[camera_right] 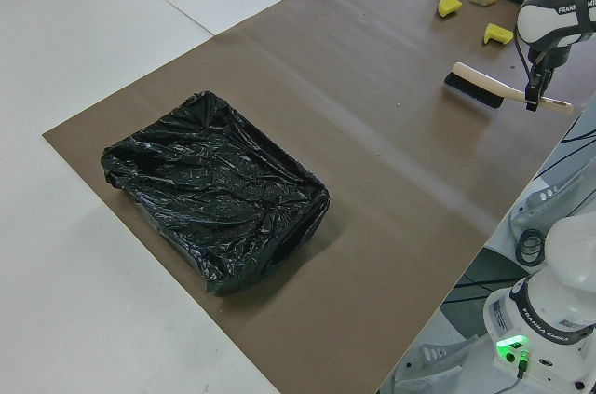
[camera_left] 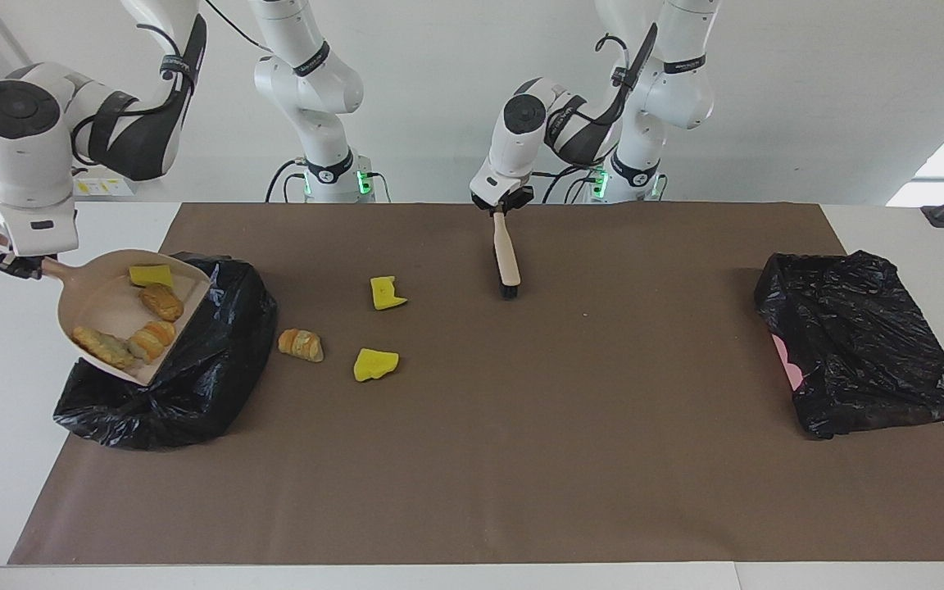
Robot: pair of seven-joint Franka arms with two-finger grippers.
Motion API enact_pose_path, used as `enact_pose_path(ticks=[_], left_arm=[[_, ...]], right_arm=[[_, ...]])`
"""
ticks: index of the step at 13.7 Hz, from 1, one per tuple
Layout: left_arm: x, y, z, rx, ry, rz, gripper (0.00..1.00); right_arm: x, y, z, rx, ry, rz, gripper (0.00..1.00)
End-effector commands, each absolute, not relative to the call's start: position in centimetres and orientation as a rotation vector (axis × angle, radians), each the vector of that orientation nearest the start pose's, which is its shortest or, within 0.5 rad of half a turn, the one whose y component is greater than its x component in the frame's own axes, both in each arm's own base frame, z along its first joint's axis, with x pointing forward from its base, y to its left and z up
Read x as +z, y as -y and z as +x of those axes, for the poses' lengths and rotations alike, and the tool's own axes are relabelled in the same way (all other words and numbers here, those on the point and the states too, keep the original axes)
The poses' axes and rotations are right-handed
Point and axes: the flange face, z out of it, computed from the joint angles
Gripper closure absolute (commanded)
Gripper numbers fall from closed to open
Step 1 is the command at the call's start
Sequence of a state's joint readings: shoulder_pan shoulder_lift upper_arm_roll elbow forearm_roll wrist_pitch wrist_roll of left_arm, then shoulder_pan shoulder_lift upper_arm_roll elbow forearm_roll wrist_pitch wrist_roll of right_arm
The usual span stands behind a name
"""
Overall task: Sweep and dump trash in bin
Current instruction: 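Carry the loaded dustpan to the far bin and tip it with the right gripper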
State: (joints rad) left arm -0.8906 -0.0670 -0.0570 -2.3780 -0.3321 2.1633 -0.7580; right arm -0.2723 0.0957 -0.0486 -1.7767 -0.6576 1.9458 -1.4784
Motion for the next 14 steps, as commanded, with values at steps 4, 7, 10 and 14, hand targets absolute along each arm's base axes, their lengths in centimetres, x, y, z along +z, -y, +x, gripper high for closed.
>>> enact_pose_path(ticks=[4, 7, 10, 14], left_arm=[[34.9, 39.6, 29.0, 0.405, 0.031, -3.217, 0.34], [35.3, 38.9, 30.5, 0.357, 0.014, -3.196, 0.04], [37.4, 36.3, 33.8, 0.334, 0.068, -3.164, 0.0], [42.9, 30.3, 40.8, 0.218, 0.184, -3.19, 0.0]], right_arm=[[51.9, 20.5, 53.3, 1.096, 2.581, -2.445, 1.0], [52.2, 20.1, 53.7, 1.178, 2.677, -2.34, 1.0], [52.9, 20.1, 53.8, 1.235, 2.714, -2.301, 1.0], [55.3, 19.5, 53.6, 1.333, 2.792, -2.254, 1.0]])
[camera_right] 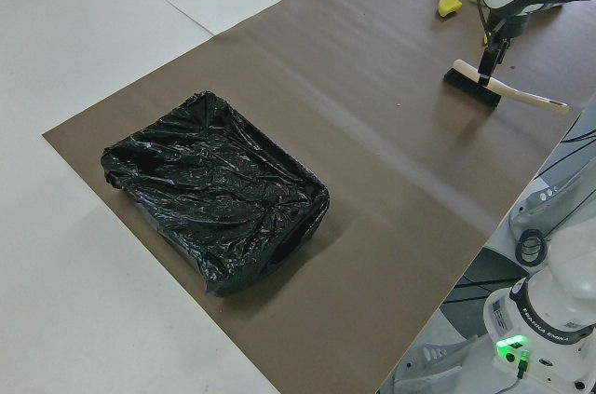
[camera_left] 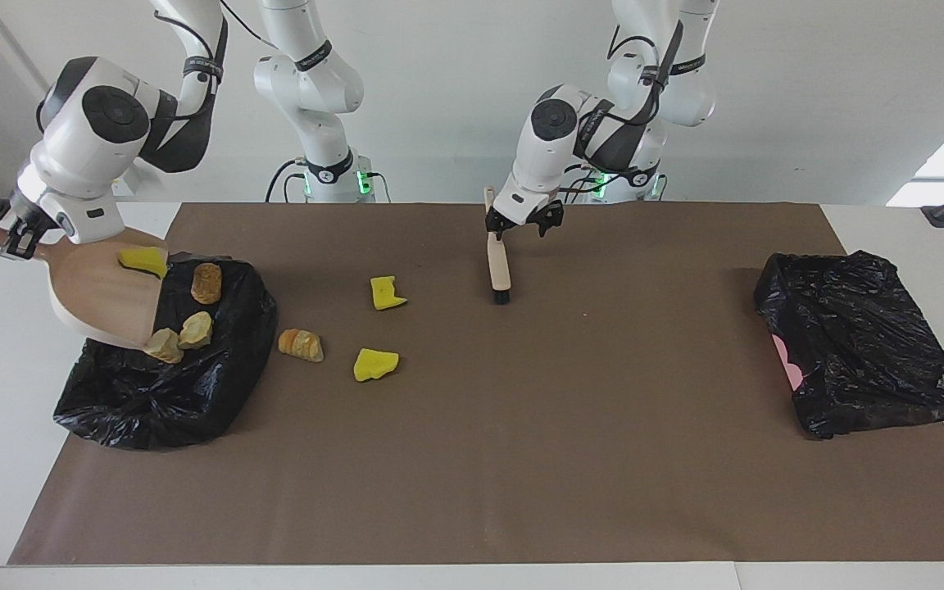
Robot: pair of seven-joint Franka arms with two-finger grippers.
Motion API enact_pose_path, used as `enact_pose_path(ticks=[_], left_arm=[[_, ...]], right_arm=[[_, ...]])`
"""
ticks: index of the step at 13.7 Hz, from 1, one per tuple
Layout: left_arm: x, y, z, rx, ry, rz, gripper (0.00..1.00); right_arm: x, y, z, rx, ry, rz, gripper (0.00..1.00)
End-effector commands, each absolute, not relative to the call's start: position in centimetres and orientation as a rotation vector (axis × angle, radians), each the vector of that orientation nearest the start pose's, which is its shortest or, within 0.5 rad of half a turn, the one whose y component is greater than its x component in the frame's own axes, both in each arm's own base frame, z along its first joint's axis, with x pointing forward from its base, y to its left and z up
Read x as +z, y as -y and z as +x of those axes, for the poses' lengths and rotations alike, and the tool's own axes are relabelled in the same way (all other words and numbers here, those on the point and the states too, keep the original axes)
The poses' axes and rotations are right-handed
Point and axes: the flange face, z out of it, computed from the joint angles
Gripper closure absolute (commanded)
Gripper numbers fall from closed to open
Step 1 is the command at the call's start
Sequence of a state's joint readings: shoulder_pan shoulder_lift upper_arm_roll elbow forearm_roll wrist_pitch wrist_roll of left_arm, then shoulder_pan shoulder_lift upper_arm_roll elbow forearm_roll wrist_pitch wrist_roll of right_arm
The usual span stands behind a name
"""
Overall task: Sweep and dump trash in bin
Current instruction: 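Carry the loaded dustpan to the far bin and tip it with the right gripper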
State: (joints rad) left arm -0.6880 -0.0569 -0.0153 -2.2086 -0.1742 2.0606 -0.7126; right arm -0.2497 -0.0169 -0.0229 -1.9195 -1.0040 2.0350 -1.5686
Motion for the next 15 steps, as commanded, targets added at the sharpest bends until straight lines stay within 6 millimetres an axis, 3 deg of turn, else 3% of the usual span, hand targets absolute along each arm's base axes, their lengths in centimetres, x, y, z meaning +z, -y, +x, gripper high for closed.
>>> enact_pose_path(ticks=[1, 2, 6, 8, 10, 13, 15], left_arm=[[44.3, 27.9, 42.1, 0.183, 0.226, -3.206, 0.0], [45.1, 25.4, 43.1, 0.167, 0.223, -3.201, 0.0], [45.4, 17.8, 45.8, 0.158, 0.152, -3.131, 0.0], [45.7, 13.0, 47.4, 0.136, 0.123, -3.126, 0.0], [46.7, 8.9, 48.5, 0.103, 0.097, -3.137, 0.0], [50.1, 4.9, 50.8, 0.017, 0.091, -3.152, 0.0], [52.8, 4.4, 52.2, 0.019, 0.088, -3.138, 0.0]], right_arm=[[55.6, 18.7, 53.9, -0.858, -1.79, 1.413, 1.0], [56.3, 18.3, 53.8, -0.872, -1.778, 1.377, 1.0], [57.2, 17.0, 54.4, -0.903, -1.756, 1.286, 1.0], [57.5, 15.7, 54.8, -0.911, -1.753, 1.235, 1.0], [57.6, 15.7, 54.7, -0.91, -1.75, 1.234, 1.0], [58.1, 15.3, 54.9, -0.864, -1.751, 1.28, 1.0], [57.8, 12.9, 55.6, -0.745, -1.81, 1.369, 1.0]])
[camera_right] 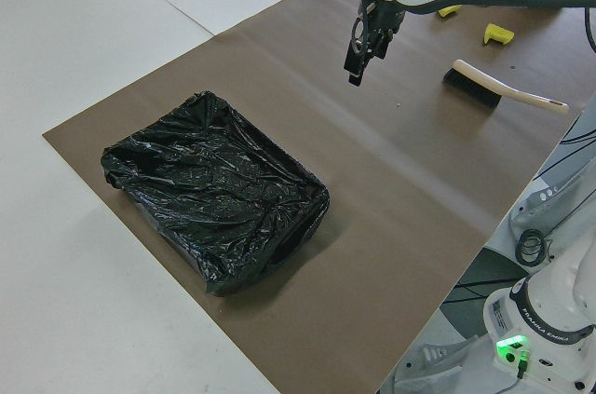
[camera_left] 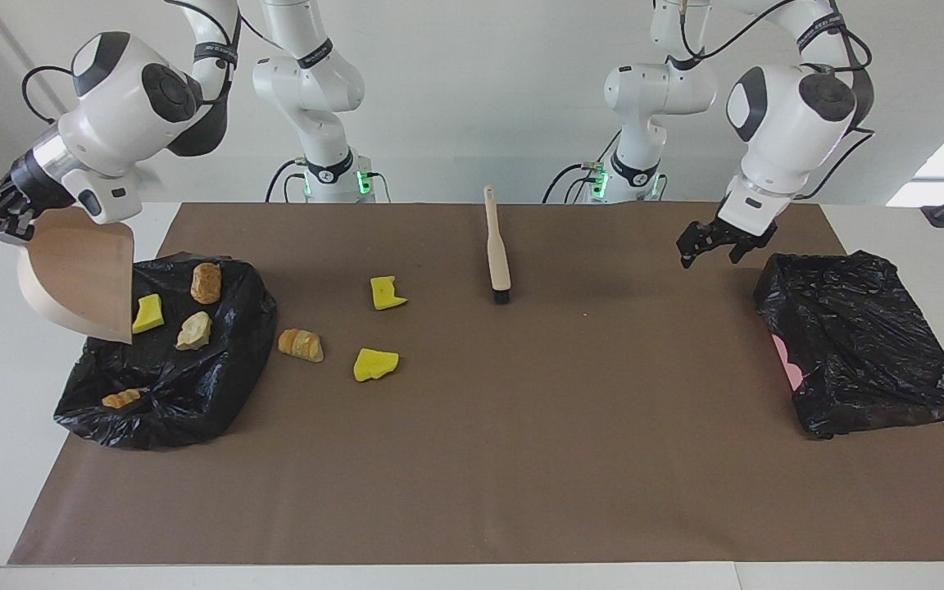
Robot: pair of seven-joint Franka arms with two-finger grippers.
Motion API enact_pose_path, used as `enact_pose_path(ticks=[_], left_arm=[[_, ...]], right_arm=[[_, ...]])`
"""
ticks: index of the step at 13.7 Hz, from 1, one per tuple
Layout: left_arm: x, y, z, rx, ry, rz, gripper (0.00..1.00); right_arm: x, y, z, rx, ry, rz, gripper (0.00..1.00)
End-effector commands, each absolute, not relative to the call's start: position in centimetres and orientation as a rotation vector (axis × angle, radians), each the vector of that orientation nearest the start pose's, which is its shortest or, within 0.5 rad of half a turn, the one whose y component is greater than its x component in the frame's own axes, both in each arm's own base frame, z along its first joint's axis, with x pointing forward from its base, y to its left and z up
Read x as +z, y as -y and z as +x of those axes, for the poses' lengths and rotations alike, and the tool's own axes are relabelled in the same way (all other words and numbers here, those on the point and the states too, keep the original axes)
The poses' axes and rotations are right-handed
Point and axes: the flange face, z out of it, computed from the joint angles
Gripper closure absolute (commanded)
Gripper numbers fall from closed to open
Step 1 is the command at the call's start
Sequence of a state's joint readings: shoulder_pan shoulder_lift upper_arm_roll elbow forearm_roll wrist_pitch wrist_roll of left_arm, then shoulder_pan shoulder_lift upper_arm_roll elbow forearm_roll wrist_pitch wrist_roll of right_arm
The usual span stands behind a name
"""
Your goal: Sweep and dump trash in bin
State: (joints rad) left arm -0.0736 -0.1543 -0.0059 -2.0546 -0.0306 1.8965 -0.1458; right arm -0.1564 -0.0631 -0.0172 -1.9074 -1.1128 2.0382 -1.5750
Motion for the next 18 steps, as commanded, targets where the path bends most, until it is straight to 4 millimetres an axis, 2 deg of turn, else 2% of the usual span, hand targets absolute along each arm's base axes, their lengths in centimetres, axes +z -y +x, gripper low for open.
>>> enact_pose_path(ticks=[1, 3, 7, 9, 10, 12, 14, 16, 18], left_arm=[[54.3, 4.3, 52.9, 0.009, 0.08, -3.12, 0.0], [57.1, 4.3, 53.6, 0.001, 0.071, -3.116, 0.0], [61.2, 5.1, 53.1, -0.033, 0.036, -3.118, 0.0], [64.0, 5.5, 52.6, -0.019, 0.018, -3.114, 0.0], [64.8, 5.6, 52.3, -0.01, 0.014, -3.114, 0.0], [64.8, 5.8, 52.0, -0.007, -0.073, -3.126, 0.0], [64.2, 5.1, 51.5, -0.001, -0.105, -3.126, 0.0], [64.4, 5.2, 51.7, -0.016, -0.083, -3.127, 0.0], [64.7, 5.3, 51.8, -0.025, -0.081, -3.128, 0.0]], right_arm=[[57.5, 12.4, 55.7, -0.696, -1.83, 1.422, 1.0], [56.6, 11.6, 55.8, -0.576, -1.862, 1.555, 1.0], [54.3, 9.9, 55.3, -0.322, -1.911, 1.878, 1.0], [51.7, 6.6, 55.8, -0.303, -1.818, 2.052, 1.0], [50.6, 5.9, 55.9, -0.295, -1.765, 2.123, 1.0], [48.0, 3.4, 56.5, -0.252, -1.706, 2.286, 1.0], [46.4, 0.9, 56.8, -0.219, -1.622, 2.417, 1.0], [45.4, -3.1, 56.7, -0.197, -1.514, 2.534, 1.0], [44.5, -7.4, 56.2, -0.191, -1.287, 2.692, 1.0]])
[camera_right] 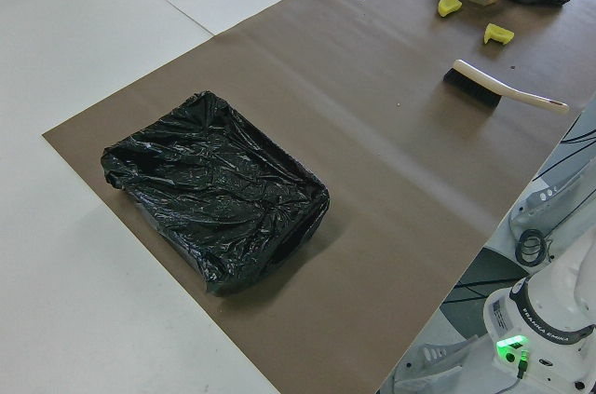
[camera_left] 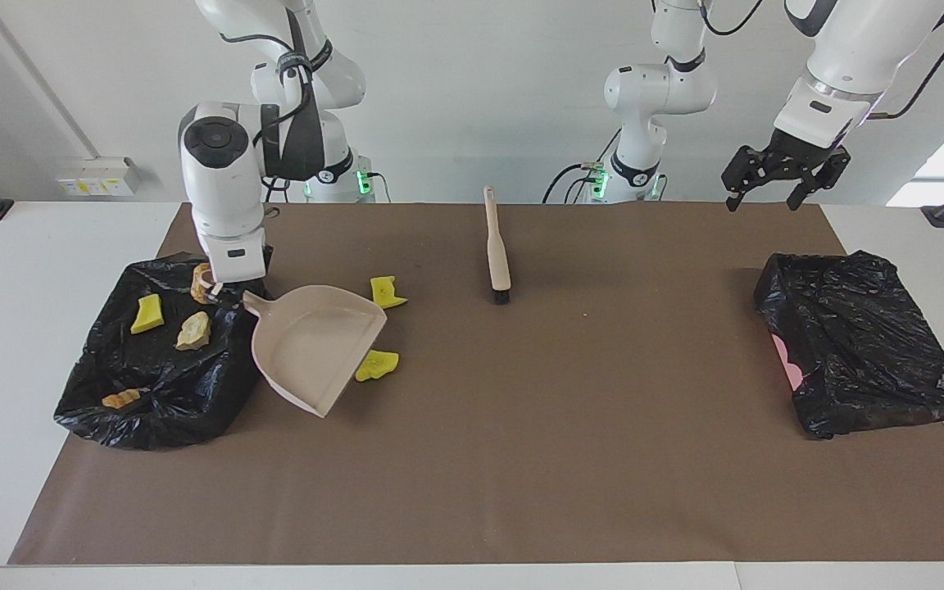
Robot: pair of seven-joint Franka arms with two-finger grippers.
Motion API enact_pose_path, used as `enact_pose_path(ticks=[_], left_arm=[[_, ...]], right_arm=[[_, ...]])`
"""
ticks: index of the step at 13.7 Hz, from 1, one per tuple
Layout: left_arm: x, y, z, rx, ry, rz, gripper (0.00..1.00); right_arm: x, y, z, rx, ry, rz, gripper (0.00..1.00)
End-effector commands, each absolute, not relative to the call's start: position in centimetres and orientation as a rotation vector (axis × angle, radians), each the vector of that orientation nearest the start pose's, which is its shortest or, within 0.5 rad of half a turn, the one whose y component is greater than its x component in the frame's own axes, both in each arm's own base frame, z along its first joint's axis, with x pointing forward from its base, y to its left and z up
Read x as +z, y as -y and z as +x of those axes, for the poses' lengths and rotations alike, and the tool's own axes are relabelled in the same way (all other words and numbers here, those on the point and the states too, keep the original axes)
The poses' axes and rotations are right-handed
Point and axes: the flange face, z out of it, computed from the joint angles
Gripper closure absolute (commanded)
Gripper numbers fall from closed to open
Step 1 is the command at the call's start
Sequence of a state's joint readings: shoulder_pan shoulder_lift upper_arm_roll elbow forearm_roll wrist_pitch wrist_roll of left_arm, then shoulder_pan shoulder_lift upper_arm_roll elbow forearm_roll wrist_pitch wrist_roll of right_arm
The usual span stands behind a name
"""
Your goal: Sweep and dump trash in bin
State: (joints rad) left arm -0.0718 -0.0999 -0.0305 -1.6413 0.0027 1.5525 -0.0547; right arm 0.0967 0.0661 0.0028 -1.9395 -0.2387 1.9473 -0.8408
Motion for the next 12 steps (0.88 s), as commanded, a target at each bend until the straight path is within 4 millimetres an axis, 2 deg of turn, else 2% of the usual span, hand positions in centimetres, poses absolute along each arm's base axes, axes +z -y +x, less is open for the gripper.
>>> enact_pose_path(ticks=[1, 4, 6, 10, 12], left_arm=[[64.6, 5.1, 51.8, -0.021, -0.071, -3.13, 0.0], [64.5, 4.8, 51.7, -0.001, -0.069, -3.129, 0.0], [64.5, 4.4, 51.7, -0.004, -0.057, -3.13, 0.0], [64.4, 4.4, 51.7, -0.001, -0.057, -3.13, 0.0], [64.5, 4.4, 51.7, -0.004, -0.057, -3.13, 0.0]], right_arm=[[44.1, -8.8, 56.0, 0.203, 1.29, -3.007, 1.0], [43.2, -14.6, 55.0, 0.189, 0.905, -3.061, 1.0], [42.8, -19.3, 54.5, 0.166, 0.664, -3.092, 1.0], [43.0, -26.9, 54.9, 0.14, 0.264, -3.101, 1.0], [42.3, -29.9, 56.1, 0.16, 0.075, -3.063, 1.0]])
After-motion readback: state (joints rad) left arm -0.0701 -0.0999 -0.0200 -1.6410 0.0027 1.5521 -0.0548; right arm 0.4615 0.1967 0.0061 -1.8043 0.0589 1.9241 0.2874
